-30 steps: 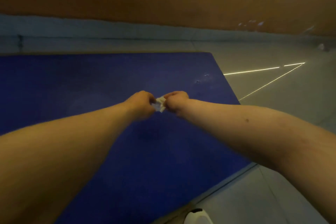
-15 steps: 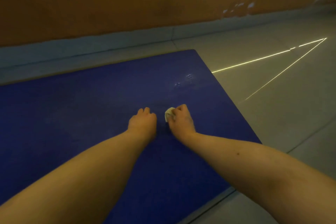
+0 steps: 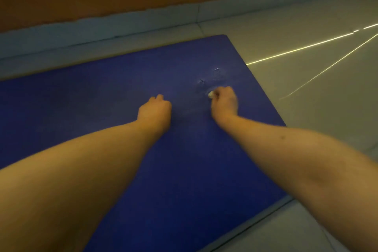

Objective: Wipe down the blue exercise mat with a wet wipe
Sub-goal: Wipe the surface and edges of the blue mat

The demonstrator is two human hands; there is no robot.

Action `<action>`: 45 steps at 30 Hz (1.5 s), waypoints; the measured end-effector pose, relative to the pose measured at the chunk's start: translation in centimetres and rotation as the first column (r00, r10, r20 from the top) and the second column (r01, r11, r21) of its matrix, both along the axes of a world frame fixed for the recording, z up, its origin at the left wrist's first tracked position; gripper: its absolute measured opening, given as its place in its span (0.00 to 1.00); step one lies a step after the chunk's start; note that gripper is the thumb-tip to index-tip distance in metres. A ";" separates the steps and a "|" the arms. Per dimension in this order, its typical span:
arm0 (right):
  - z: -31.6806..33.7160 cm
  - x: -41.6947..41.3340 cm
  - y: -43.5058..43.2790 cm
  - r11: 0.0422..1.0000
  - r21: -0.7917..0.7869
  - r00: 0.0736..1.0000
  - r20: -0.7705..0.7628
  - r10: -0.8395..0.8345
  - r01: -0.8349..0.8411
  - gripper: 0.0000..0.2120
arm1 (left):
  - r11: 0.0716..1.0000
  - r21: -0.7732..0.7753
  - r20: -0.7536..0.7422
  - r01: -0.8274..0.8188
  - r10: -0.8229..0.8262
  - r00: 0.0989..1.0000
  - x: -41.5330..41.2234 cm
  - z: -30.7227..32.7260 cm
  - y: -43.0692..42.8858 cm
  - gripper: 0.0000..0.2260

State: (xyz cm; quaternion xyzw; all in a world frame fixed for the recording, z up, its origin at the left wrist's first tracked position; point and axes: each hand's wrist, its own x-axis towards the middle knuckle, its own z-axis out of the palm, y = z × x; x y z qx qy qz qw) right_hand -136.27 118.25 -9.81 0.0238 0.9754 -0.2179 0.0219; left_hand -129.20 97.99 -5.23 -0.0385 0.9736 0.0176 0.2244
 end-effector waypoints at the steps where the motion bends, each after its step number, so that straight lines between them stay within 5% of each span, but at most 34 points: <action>1: -0.5 1.6 -2.0 0.997 -0.047 0.998 -0.017 0.065 -0.066 0.07 | 1.000 -0.008 -0.023 -0.019 0.019 1.000 -0.7 0.0 -0.2 0.11; 5: -1.5 8.0 -8.4 0.881 -0.186 0.896 0.012 0.445 -0.435 0.05 | 0.994 -0.047 0.015 -0.101 0.102 0.995 -2.7 0.2 -0.4 0.18; 9: -1.6 7.5 -8.3 0.706 -0.082 0.709 -0.018 0.705 -0.704 0.07 | 0.989 -0.048 0.111 -0.137 0.141 0.984 -3.6 -0.3 -1.1 0.24; 12: -1.1 1.6 -5.2 0.843 -0.028 0.844 -0.017 0.536 -0.536 0.03 | 0.991 -0.047 0.103 -0.128 0.132 0.986 -4.1 -1.1 -1.9 0.22; 14: -0.9 -2.8 -2.5 0.949 0.014 0.949 0.022 0.316 -0.316 0.09 | 0.993 -0.053 0.084 -0.110 0.114 0.990 -4.1 -1.6 -2.2 0.21; 16: -0.5 -5.1 -0.8 0.986 0.057 0.988 -0.005 0.155 -0.154 0.10 | 0.993 -0.052 0.083 -0.104 0.108 0.991 -4.1 -1.8 -2.4 0.20; 19: 0.0 -4.5 -3.0 0.994 -0.104 0.999 -0.026 -0.033 0.030 0.07 | 0.993 -0.045 0.084 -0.112 0.116 0.990 -4.4 -1.7 -2.6 0.19; 22: 0.2 -0.8 -7.5 0.965 -0.241 0.991 0.070 0.118 -0.098 0.05 | 0.993 -0.047 0.065 -0.106 0.109 0.992 -4.5 -1.6 -2.5 0.20; 26: -1.2 3.6 -10.1 0.847 -0.187 0.864 -0.015 0.503 -0.497 0.04 | 0.997 -0.039 0.081 -0.074 0.077 0.994 -5.0 -0.9 -3.0 0.20; 28: -1.7 2.0 -9.6 0.811 -0.178 0.826 -0.017 0.563 -0.557 0.05 | 0.997 -0.016 0.098 -0.073 0.074 0.992 -5.5 -0.4 -3.5 0.21; 33: 0.2 -5.8 -4.5 0.965 -0.223 0.984 0.087 0.158 -0.135 0.03 | 0.990 -0.005 -0.005 -0.139 0.139 0.990 -6.2 -0.4 -4.2 0.29; 37: 0.9 -10.4 -2.8 0.947 -0.225 0.972 0.109 -0.208 0.228 0.06 | 0.972 -0.004 0.024 -0.237 0.237 0.971 -6.8 -1.2 -4.6 0.44; 39: 0.2 -9.7 -4.7 0.975 -0.133 0.983 0.080 -0.167 0.177 0.06 | 0.961 0.047 0.068 -0.272 0.268 0.961 -7.2 -1.6 -4.9 0.45; 43: -1.2 -5.7 -11.2 0.918 -0.388 0.994 0.033 0.103 -0.082 0.13 | 0.962 0.036 0.099 -0.271 0.267 0.959 -7.9 -2.2 -5.3 0.44; 45: -1.8 -4.4 -13.5 0.877 -0.386 0.931 0.106 0.349 -0.285 0.10 | 0.962 0.021 0.082 -0.271 0.269 0.960 -8.1 -2.3 -5.4 0.41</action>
